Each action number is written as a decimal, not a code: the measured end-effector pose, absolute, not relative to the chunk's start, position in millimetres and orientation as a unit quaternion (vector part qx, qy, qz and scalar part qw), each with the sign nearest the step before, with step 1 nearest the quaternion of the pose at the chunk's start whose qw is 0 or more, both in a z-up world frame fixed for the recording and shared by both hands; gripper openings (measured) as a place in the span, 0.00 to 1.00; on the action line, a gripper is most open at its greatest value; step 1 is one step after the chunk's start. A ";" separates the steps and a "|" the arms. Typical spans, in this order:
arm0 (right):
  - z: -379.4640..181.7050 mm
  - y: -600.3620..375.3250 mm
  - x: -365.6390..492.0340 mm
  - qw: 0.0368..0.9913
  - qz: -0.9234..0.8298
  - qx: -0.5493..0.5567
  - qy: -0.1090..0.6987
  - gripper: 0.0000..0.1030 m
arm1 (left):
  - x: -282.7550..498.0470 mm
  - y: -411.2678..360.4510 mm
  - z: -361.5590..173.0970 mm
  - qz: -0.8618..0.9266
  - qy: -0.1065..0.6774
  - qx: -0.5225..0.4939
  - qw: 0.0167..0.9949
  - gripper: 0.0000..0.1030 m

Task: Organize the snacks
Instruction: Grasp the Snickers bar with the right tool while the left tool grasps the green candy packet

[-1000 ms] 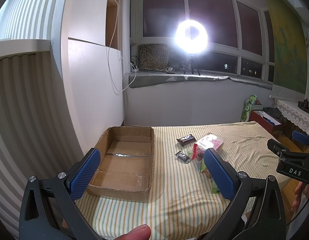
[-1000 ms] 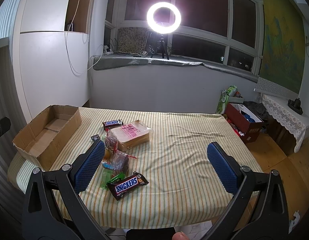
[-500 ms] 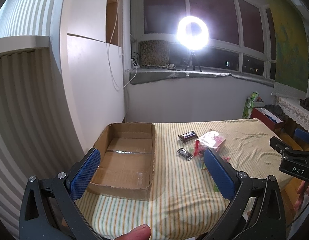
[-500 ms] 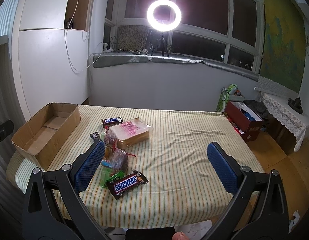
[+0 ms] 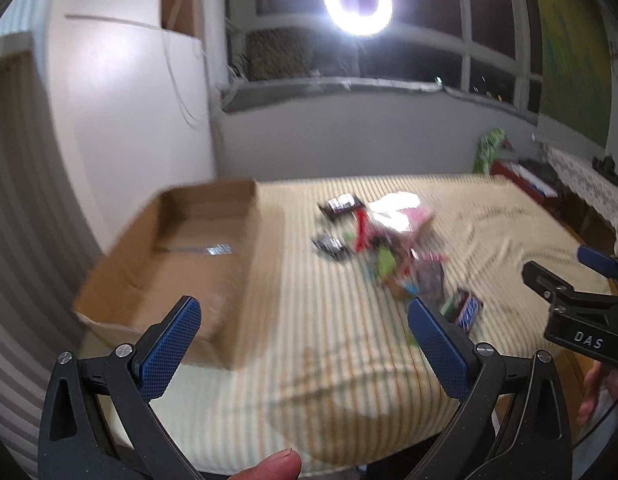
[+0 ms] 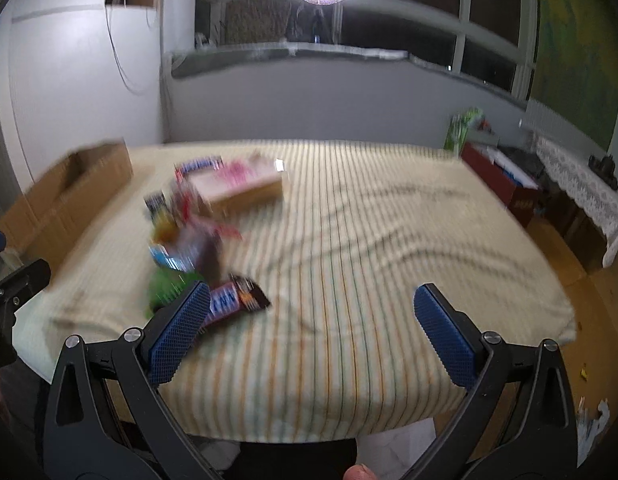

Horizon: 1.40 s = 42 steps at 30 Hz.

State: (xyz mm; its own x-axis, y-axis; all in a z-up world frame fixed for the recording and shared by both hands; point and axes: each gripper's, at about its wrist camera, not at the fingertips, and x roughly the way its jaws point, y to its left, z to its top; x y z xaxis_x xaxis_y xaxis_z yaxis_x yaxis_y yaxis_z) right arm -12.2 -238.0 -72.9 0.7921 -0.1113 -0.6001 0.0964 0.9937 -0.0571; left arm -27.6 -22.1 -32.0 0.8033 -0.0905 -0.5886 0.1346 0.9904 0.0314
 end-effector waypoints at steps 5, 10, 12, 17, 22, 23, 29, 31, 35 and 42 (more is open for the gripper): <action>-97.5 -235.0 -11.8 0.936 -0.039 -0.013 0.349 1.00 | -20.8 -29.4 -65.6 -0.076 0.351 0.034 0.933 1.00; -104.7 -226.0 -8.9 0.931 -0.004 -0.028 0.363 1.00 | -16.8 -25.1 -77.2 -0.109 0.370 0.019 0.922 1.00; -107.1 -220.1 -8.2 0.929 0.022 -0.026 0.368 1.00 | -15.3 -25.1 -76.9 -0.120 0.366 0.016 0.923 1.00; -119.4 -209.0 4.7 0.925 0.063 -0.003 0.375 1.00 | -6.0 -23.5 -75.4 -0.146 0.375 0.006 0.915 1.00; -127.6 -202.7 14.9 0.928 0.084 -0.017 0.362 1.00 | 4.5 -19.9 -79.1 -0.144 0.393 0.002 0.908 1.00; -128.0 -202.0 16.4 0.929 0.086 -0.023 0.358 0.99 | 6.0 -20.4 -79.5 -0.145 0.394 0.002 0.908 1.00; -126.3 -221.5 21.6 0.933 0.100 -0.023 0.346 0.71 | 17.8 -41.3 -86.3 -0.154 0.397 0.030 0.904 1.00; -125.8 -231.8 21.6 0.934 0.096 -0.026 0.343 0.71 | 21.3 -49.4 -90.4 -0.155 0.398 0.036 0.903 1.00; -125.6 -252.5 19.6 0.935 0.088 -0.020 0.342 0.70 | 25.0 -69.5 -96.3 -0.179 0.403 0.039 0.897 1.00; -126.0 -254.2 18.3 0.936 0.097 -0.035 0.337 0.68 | 28.6 -95.8 -107.9 -0.189 0.410 0.067 0.890 0.78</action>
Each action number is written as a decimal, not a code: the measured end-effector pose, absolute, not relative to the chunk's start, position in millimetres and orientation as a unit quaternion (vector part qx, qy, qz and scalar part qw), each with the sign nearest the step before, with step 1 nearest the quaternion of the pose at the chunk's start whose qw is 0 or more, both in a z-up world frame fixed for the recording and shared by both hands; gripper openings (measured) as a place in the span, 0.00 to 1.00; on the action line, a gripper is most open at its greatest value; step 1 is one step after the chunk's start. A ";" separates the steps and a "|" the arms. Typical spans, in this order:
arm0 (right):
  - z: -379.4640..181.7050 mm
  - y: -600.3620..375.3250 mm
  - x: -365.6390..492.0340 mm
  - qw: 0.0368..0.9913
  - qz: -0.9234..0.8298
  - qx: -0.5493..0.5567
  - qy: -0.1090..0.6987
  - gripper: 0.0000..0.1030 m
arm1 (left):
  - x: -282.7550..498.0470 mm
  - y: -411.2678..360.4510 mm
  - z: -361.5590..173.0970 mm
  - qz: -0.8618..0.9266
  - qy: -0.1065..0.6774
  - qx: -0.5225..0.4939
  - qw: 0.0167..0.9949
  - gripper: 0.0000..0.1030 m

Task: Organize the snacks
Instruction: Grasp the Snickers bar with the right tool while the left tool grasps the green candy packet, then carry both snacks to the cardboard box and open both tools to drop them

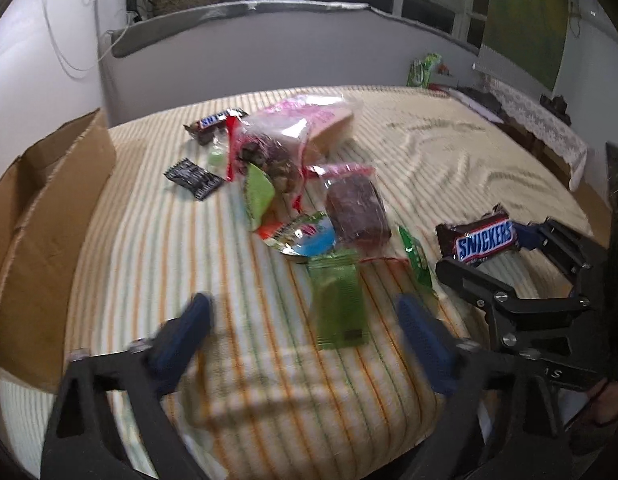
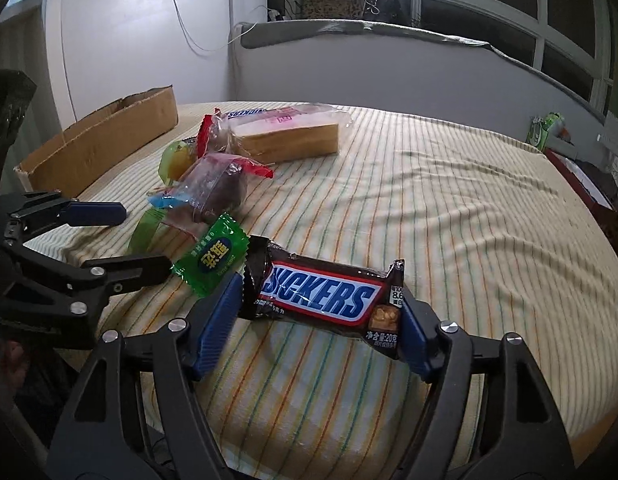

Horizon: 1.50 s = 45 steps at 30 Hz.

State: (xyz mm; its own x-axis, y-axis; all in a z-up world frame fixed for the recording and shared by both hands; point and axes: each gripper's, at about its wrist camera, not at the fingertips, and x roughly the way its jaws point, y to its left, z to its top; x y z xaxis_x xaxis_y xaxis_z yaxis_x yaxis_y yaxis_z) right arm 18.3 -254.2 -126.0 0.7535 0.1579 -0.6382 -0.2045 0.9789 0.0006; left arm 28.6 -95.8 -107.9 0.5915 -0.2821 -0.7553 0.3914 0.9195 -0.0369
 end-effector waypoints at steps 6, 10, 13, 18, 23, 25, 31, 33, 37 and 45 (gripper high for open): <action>-125.7 -261.3 11.4 0.940 0.099 -0.027 0.326 0.54 | 28.4 -93.0 -106.4 -0.183 0.399 0.065 0.896 0.46; -124.9 -264.5 8.7 0.944 0.092 -0.013 0.317 0.52 | 27.6 -87.4 -105.0 -0.197 0.395 0.052 0.896 0.19; -120.7 -264.4 5.9 0.948 0.084 -0.010 0.308 0.51 | 26.2 -80.9 -103.5 -0.205 0.393 0.034 0.896 0.18; -112.1 -264.7 2.7 0.952 0.074 -0.014 0.297 0.51 | 21.2 -69.6 -96.8 -0.201 0.385 0.021 0.901 0.18; -108.1 -265.3 1.6 0.954 0.067 -0.012 0.293 0.51 | 18.0 -62.8 -90.6 -0.197 0.378 0.020 0.904 0.18; -109.3 -265.1 2.1 0.953 0.063 -0.014 0.296 0.51 | 18.7 -62.0 -89.4 -0.195 0.376 0.019 0.906 0.18; -113.1 -269.6 3.5 0.951 0.056 -0.011 0.304 0.51 | 17.7 -62.0 -90.5 -0.195 0.374 0.019 0.907 0.18; -111.7 -269.8 3.5 0.951 0.050 -0.012 0.305 0.51 | 17.5 -61.7 -90.5 -0.194 0.373 0.016 0.907 0.18; -98.4 -261.3 2.3 0.953 0.047 -0.016 0.298 0.51 | 15.1 -59.6 -82.8 -0.199 0.365 0.011 0.910 0.18; -37.3 -194.6 4.6 0.964 0.090 -0.040 0.249 0.51 | 6.9 -20.9 -22.5 -0.200 0.290 -0.016 0.936 0.18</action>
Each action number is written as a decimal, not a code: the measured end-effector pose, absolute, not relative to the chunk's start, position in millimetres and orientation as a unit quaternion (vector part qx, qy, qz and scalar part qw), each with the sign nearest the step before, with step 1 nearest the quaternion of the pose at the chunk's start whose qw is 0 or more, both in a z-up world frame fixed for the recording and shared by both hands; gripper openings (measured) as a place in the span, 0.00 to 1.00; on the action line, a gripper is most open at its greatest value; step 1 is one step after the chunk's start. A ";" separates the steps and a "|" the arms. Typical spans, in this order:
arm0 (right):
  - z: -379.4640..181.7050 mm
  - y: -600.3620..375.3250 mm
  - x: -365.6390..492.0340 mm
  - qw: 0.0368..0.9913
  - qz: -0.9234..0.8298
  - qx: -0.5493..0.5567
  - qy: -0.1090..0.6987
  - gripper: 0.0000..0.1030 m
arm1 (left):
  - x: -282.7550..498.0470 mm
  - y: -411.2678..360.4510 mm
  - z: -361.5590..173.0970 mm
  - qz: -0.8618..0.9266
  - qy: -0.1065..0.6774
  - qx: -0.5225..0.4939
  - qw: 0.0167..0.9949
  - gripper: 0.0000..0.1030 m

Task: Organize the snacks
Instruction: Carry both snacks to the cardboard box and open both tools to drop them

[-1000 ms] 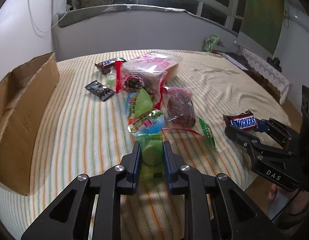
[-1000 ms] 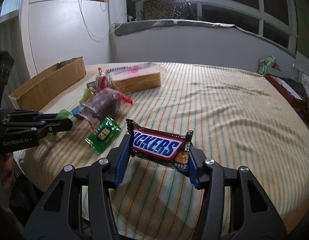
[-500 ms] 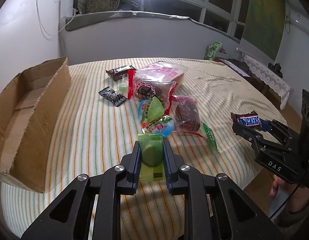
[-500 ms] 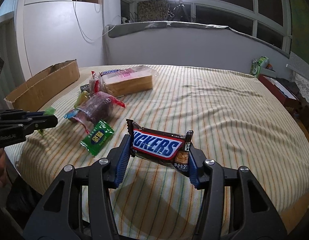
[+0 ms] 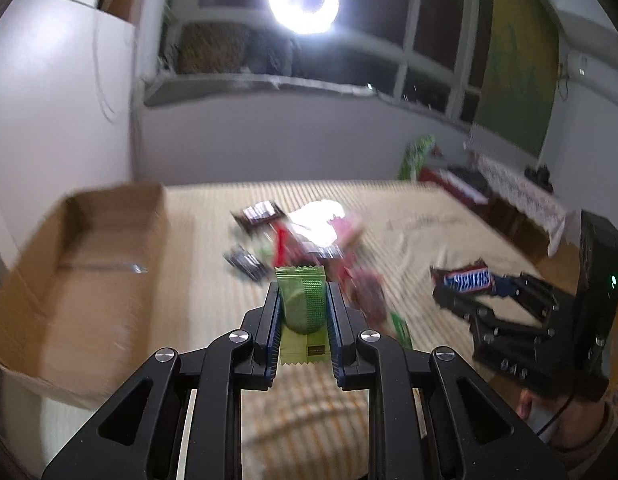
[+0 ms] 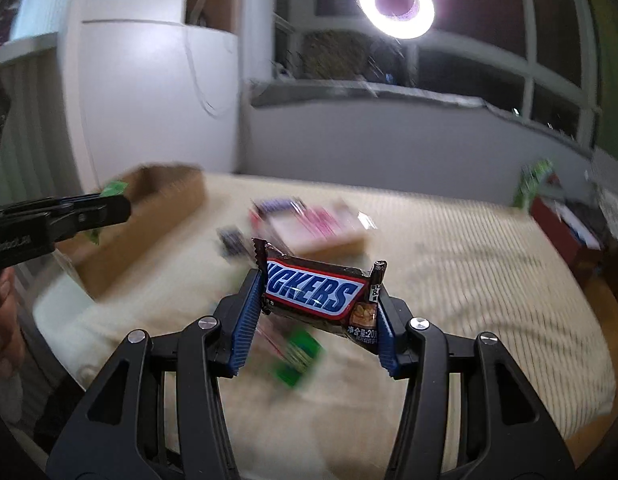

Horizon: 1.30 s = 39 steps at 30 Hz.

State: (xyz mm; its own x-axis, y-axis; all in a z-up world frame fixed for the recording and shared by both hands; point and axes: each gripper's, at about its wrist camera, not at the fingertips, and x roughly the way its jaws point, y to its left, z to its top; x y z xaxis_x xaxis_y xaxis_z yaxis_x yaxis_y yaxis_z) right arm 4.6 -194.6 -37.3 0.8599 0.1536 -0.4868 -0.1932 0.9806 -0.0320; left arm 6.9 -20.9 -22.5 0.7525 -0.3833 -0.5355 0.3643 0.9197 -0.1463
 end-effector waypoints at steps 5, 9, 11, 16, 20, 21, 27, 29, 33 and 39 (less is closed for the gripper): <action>17.6 -152.9 4.8 0.973 0.116 -0.065 0.189 0.51 | 4.4 27.4 32.0 -0.174 0.226 -0.028 0.958 0.18; 38.0 -126.9 7.6 0.973 0.133 -0.081 0.169 0.51 | 1.5 57.9 57.0 -0.149 0.188 -0.037 0.970 0.18; 38.3 -114.8 8.9 0.971 0.141 -0.089 0.172 0.51 | 1.3 69.6 59.5 -0.136 0.182 -0.043 0.973 0.18; 31.7 -84.7 19.5 0.963 0.162 -0.105 0.188 0.51 | 5.5 93.6 44.8 -0.115 0.191 -0.062 0.973 0.18; 19.0 -50.6 31.6 0.953 0.194 -0.116 0.203 0.51 | 4.5 113.3 30.9 -0.100 0.201 -0.075 0.972 0.18; 16.1 -41.3 34.0 0.949 0.205 -0.119 0.206 0.51 | 4.5 120.1 27.6 -0.093 0.203 -0.080 0.971 0.18; 0.8 17.8 49.0 0.930 0.272 -0.127 0.213 0.51 | -4.0 165.8 14.7 -0.035 0.214 -0.099 0.971 0.18; 0.0 27.9 48.5 0.927 0.284 -0.126 0.210 0.51 | -6.0 177.4 12.1 -0.020 0.215 -0.102 0.971 0.18; -0.8 35.4 51.8 0.925 0.293 -0.125 0.208 0.51 | -2.0 177.2 17.7 -0.021 0.211 -0.105 0.972 0.18; -25.2 34.0 62.6 0.912 0.297 -0.134 0.247 0.51 | 19.9 165.7 15.7 -0.047 0.216 -0.100 0.970 0.18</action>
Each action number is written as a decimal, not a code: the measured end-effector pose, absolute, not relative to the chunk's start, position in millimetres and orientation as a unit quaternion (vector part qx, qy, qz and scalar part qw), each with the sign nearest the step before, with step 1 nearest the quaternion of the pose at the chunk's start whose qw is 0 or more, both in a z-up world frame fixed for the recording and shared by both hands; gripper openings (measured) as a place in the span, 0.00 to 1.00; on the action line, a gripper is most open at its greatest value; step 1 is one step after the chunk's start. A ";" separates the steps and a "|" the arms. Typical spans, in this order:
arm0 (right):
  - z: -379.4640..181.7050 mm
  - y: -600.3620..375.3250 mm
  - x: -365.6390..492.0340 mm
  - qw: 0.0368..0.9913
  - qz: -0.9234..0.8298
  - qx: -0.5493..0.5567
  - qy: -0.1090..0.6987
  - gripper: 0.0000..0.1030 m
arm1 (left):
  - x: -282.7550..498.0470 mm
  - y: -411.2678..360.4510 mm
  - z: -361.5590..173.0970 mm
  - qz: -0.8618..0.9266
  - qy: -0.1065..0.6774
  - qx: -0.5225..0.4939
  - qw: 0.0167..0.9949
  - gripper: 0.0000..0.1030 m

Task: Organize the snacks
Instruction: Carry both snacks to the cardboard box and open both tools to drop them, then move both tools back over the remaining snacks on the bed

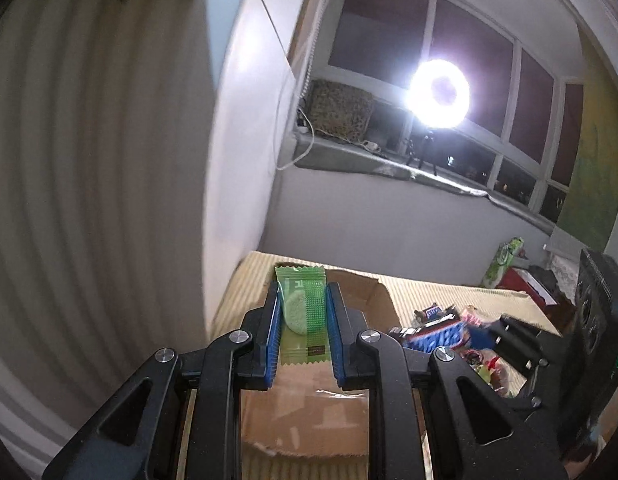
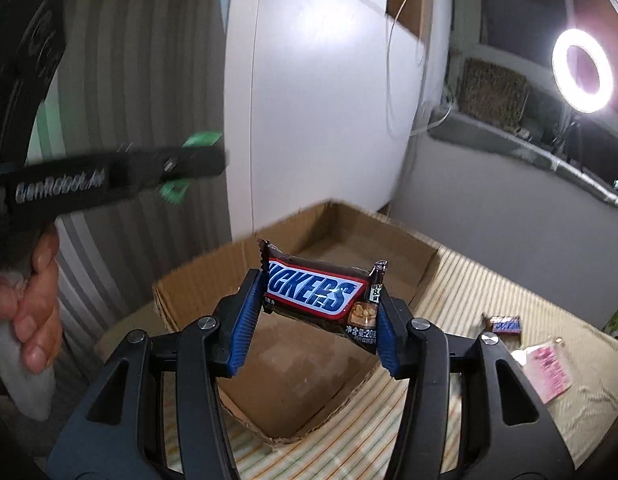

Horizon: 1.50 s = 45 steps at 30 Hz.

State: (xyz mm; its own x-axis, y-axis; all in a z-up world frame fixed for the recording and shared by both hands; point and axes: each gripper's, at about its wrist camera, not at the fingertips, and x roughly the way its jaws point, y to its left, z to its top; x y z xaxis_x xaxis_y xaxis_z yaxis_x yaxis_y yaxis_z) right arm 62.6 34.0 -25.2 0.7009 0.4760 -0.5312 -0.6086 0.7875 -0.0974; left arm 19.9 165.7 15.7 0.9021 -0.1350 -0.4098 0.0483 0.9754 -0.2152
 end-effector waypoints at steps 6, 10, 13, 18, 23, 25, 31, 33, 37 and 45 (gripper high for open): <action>-51.8 40.6 69.1 0.899 0.306 -0.150 0.274 0.52 | 47.0 160.0 -1.7 -0.055 0.244 -0.104 0.963 0.18; -53.1 29.8 68.6 0.908 0.288 -0.146 0.267 0.60 | 55.6 155.6 -10.2 -0.050 0.261 -0.095 0.959 0.30; -48.2 15.1 67.9 0.917 0.268 -0.138 0.261 0.62 | 49.7 164.2 -6.5 -0.033 0.247 -0.112 0.962 0.76; -38.9 -0.6 69.4 0.927 0.246 -0.117 0.258 0.71 | 33.5 186.5 5.4 -0.008 0.228 -0.136 0.964 0.77; -35.0 1.7 57.5 0.927 0.253 -0.120 0.248 0.71 | 18.6 199.4 18.2 0.010 0.214 -0.140 0.967 0.77; -34.7 3.3 53.3 0.927 0.257 -0.120 0.247 0.71 | 13.0 201.0 19.0 0.014 0.214 -0.139 0.967 0.77; -33.9 -3.6 40.2 0.930 0.255 -0.110 0.242 0.71 | 5.3 191.8 22.5 0.013 0.215 -0.131 0.968 0.77; -34.6 -10.9 36.1 0.931 0.252 -0.103 0.242 0.71 | 6.3 182.7 22.7 0.009 0.218 -0.122 0.968 0.77; -38.5 -44.2 27.1 0.939 0.230 -0.082 0.243 0.71 | 7.7 156.0 22.9 -0.005 0.226 -0.102 0.969 0.77; -42.3 -158.8 -2.3 0.960 0.127 -0.034 0.246 0.71 | 13.5 65.8 21.2 -0.075 0.245 -0.055 0.965 0.77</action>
State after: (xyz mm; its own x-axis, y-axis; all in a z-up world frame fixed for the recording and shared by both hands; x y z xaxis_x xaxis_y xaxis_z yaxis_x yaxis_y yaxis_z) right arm -2.3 -158.8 -42.3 0.8471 0.2272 -0.4804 -0.2608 0.9654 -0.0033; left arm 13.5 65.8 21.2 0.8690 -0.1707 -0.4644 0.1171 0.9829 -0.1422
